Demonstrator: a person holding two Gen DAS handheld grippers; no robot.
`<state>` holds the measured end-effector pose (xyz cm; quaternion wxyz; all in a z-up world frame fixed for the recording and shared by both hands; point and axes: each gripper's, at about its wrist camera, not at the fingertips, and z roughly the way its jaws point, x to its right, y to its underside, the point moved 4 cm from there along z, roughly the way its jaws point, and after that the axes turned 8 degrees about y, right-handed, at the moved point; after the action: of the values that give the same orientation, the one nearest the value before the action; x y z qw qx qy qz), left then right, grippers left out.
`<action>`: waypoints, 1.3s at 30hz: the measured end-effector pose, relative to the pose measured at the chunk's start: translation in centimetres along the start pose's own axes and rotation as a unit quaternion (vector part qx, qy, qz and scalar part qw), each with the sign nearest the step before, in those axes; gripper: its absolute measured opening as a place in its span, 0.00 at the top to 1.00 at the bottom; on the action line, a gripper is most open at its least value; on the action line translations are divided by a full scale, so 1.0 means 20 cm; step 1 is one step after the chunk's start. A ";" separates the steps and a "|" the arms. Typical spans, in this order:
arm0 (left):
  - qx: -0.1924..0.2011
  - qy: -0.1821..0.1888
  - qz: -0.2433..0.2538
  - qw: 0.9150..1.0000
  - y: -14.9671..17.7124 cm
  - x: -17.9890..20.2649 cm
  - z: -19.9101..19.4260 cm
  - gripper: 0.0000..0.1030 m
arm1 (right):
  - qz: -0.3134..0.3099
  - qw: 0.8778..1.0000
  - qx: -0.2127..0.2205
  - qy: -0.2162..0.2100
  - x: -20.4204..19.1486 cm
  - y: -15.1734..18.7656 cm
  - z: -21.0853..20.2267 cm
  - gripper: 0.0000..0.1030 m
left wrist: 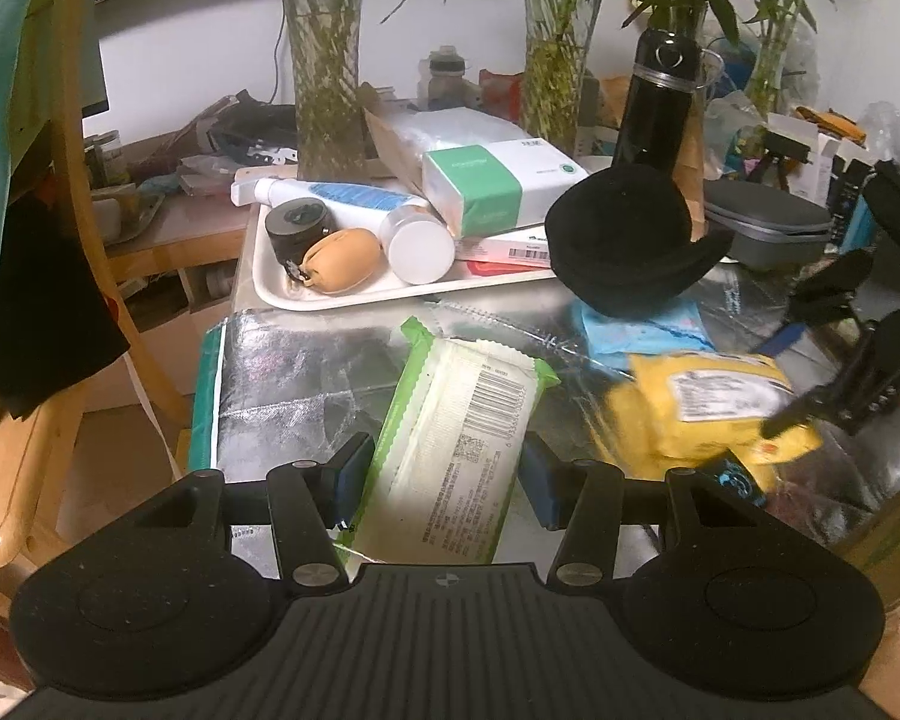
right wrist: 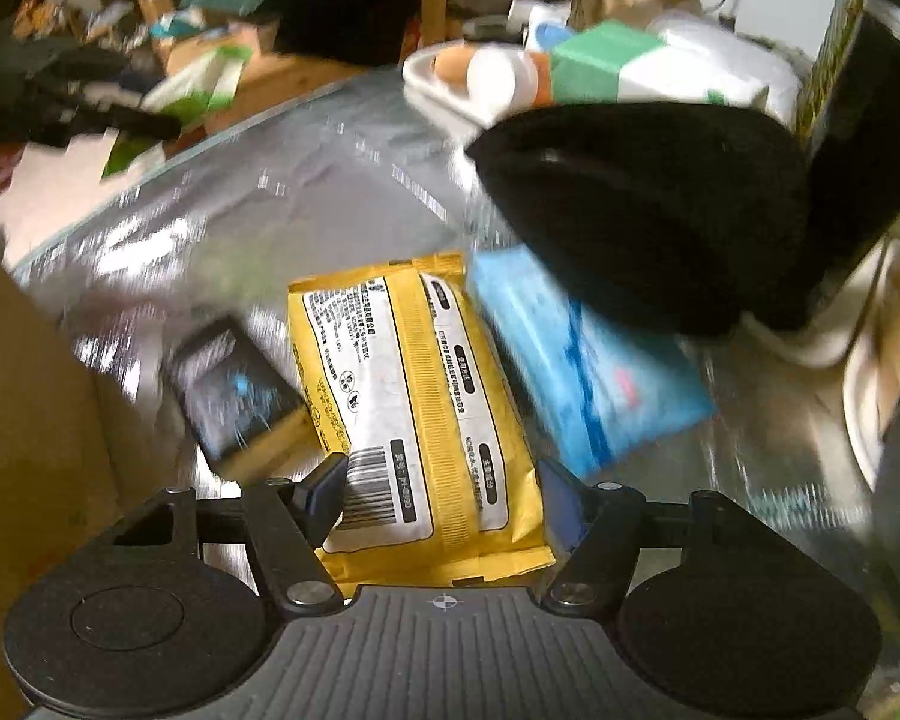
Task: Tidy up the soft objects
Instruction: 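Grasp the yellow snack bag with the right gripper while the left holds the green pack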
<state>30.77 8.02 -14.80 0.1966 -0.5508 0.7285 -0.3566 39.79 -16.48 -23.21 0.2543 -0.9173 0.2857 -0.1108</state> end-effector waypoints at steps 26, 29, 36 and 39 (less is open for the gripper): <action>-0.012 0.005 0.013 1.000 0.00 0.03 0.03 0.50 | -0.042 0.999 0.002 0.005 -0.08 0.00 0.07 0.39; -0.010 0.003 0.022 1.000 -0.01 0.04 0.02 0.50 | -0.019 1.000 0.014 0.007 -0.04 -0.01 0.03 0.40; -0.004 0.000 0.012 1.000 -0.07 0.04 -0.04 0.50 | -0.007 0.999 0.035 0.027 -0.02 -0.07 -0.14 0.40; -0.001 -0.001 0.007 1.000 -0.10 0.06 -0.08 0.50 | 0.005 0.998 0.049 0.039 -0.02 -0.10 -0.25 0.40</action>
<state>30.69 7.11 -12.08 0.1991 -0.5461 0.7327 -0.3541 38.66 -16.81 -17.87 0.2878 -0.8972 0.2947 -0.1590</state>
